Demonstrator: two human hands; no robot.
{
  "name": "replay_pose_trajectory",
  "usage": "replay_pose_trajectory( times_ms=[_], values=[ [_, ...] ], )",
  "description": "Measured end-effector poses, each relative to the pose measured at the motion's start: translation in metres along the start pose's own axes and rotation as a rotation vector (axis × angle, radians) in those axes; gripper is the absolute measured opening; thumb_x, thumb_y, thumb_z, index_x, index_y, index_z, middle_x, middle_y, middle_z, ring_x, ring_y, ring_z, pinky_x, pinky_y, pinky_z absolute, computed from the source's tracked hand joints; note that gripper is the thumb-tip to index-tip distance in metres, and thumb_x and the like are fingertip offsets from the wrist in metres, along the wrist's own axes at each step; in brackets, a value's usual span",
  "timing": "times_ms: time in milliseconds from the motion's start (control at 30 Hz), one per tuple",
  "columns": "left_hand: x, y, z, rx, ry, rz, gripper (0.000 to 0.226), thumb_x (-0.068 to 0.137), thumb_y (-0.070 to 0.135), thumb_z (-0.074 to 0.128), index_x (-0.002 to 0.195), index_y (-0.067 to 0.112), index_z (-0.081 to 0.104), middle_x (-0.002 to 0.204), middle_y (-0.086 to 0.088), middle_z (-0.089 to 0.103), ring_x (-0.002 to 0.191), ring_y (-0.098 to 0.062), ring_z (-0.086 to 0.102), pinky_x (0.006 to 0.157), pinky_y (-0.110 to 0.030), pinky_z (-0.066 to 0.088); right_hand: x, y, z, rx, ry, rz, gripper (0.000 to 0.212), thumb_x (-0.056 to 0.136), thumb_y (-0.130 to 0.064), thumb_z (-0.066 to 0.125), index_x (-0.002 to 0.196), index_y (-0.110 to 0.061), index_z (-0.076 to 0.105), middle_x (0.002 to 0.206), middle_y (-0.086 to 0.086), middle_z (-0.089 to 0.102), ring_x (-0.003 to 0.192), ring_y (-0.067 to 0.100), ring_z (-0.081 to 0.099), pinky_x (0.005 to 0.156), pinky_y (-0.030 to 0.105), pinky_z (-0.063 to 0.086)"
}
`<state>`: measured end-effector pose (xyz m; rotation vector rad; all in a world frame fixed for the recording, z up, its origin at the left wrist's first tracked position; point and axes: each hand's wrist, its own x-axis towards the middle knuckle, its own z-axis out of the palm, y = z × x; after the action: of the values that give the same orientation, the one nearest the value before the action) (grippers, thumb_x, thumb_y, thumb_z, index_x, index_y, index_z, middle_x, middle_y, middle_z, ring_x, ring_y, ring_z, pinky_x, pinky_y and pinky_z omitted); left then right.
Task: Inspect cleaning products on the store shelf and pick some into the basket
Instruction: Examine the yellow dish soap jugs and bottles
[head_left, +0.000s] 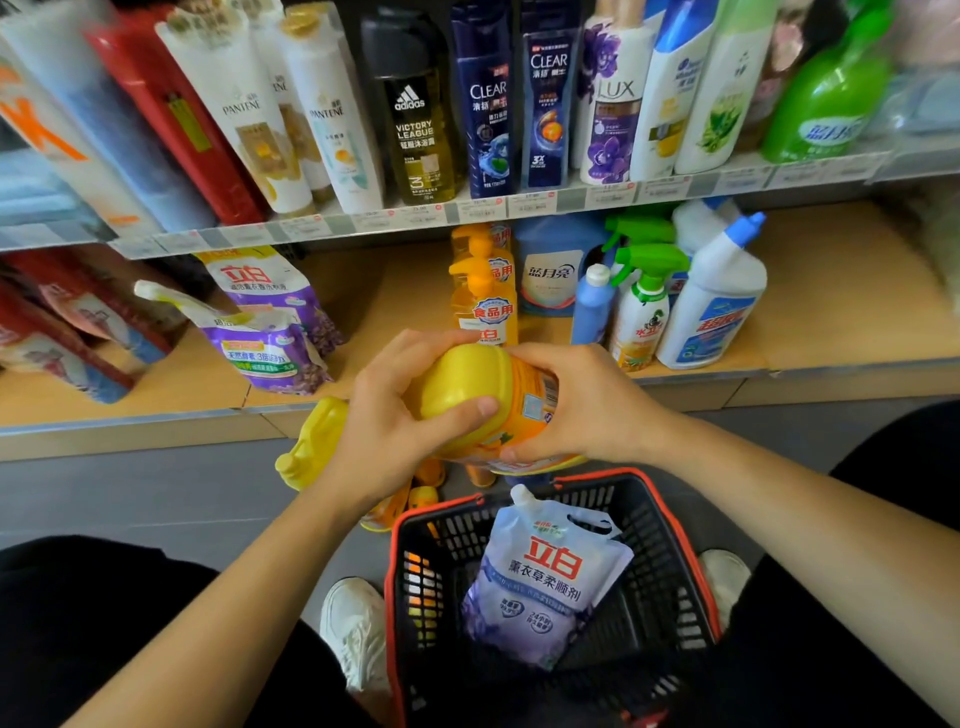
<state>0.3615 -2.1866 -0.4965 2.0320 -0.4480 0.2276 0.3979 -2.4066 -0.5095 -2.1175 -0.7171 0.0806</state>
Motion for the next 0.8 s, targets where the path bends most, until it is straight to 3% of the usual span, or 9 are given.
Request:
replay_pose_trajectory(
  times_ms=[67,200,433,600,800],
  values=[
    [-0.002,0.0,0.001,-0.023,-0.008,0.036,0.047,0.086,0.04,0.071,0.129,0.023,0.066,0.124,0.007,0.061,0.119,-0.018,0.059,0.093,-0.031,0.048,0.0,-0.001,0.001,0.005,0.009,0.007,0.085,0.054,-0.044,0.095,0.131,-0.031,0.061,0.108,-0.021,0.067,0.097,-0.011,0.062,0.08,0.011,0.049],
    [-0.005,0.002,0.002,0.112,-0.037,0.169,0.032,0.097,0.03,0.062,0.126,0.017,0.071,0.14,-0.001,0.057,0.13,-0.026,0.053,0.098,-0.049,0.049,0.001,-0.004,0.003,-0.001,0.035,0.029,0.083,0.053,-0.046,0.094,0.129,-0.033,0.062,0.108,-0.02,0.07,0.097,-0.007,0.064,0.083,0.022,0.054],
    [-0.005,0.0,0.002,0.391,0.082,0.461,0.024,0.094,0.014,0.07,0.117,0.006,0.074,0.132,-0.01,0.065,0.127,-0.031,0.058,0.101,-0.046,0.05,0.003,-0.004,0.002,0.01,0.054,0.064,0.083,0.053,-0.045,0.094,0.128,-0.028,0.064,0.109,-0.013,0.072,0.098,0.004,0.067,0.085,0.038,0.056],
    [-0.007,-0.008,0.003,0.38,0.174,0.473,0.03,0.094,0.012,0.073,0.123,0.002,0.07,0.135,-0.013,0.064,0.126,-0.029,0.061,0.101,-0.044,0.051,0.003,-0.005,-0.001,0.065,0.077,0.079,0.086,0.055,-0.036,0.097,0.133,-0.025,0.062,0.117,-0.014,0.07,0.105,-0.001,0.065,0.091,0.031,0.056],
    [-0.006,-0.011,0.004,0.2,0.226,0.303,0.032,0.1,0.026,0.064,0.13,0.017,0.067,0.138,0.001,0.062,0.125,-0.023,0.058,0.098,-0.042,0.049,0.004,-0.004,-0.006,0.171,0.083,0.095,0.085,0.057,-0.021,0.098,0.133,-0.02,0.061,0.12,-0.009,0.07,0.107,-0.001,0.065,0.089,0.016,0.053]
  ],
)
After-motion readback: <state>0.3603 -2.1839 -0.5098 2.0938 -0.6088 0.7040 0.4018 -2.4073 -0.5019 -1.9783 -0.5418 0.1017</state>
